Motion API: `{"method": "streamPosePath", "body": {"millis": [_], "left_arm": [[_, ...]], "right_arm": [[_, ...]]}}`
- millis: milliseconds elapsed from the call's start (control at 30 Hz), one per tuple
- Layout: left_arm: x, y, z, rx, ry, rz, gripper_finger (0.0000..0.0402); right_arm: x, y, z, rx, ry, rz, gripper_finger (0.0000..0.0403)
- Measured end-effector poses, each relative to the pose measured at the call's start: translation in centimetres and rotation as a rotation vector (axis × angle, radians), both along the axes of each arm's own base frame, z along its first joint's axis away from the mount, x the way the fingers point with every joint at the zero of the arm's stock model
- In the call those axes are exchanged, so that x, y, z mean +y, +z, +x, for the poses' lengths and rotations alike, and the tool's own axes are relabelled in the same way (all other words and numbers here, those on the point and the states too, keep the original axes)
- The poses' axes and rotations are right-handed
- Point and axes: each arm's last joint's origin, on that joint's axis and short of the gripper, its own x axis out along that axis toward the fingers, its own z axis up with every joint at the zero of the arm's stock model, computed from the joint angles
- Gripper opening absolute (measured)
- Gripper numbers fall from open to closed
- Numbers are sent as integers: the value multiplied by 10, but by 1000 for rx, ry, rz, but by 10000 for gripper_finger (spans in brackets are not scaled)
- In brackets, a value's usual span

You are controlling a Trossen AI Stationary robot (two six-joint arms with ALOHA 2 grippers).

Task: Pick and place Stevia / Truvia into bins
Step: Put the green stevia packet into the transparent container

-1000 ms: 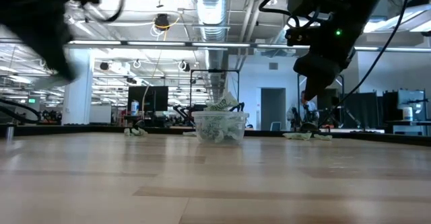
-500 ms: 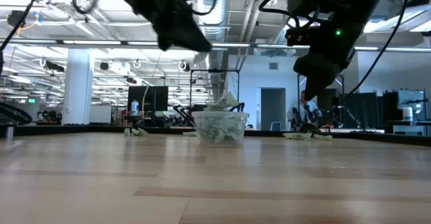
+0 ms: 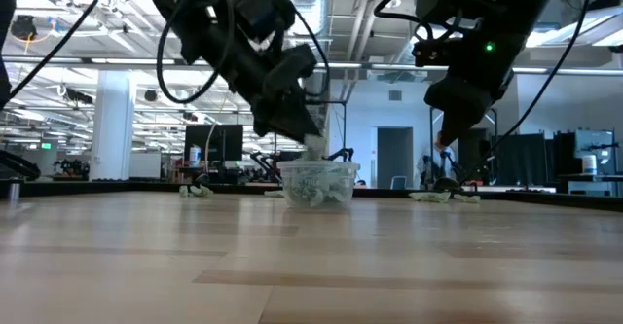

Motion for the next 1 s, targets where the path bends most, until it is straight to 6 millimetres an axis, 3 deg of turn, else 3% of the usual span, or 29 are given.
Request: {"method": "streamPosePath", "body": {"millis": [533, 767, 1000], "left_arm": [[6, -7, 2, 3, -19, -65, 13], [6, -7, 2, 6, -53, -22, 81], [5, 7, -3, -20, -56, -18, 136]], "right_arm": [[0, 0, 0, 0, -1, 0, 134], [0, 0, 0, 0, 0, 1, 134], [0, 0, 0, 0, -1, 1, 134]]}}
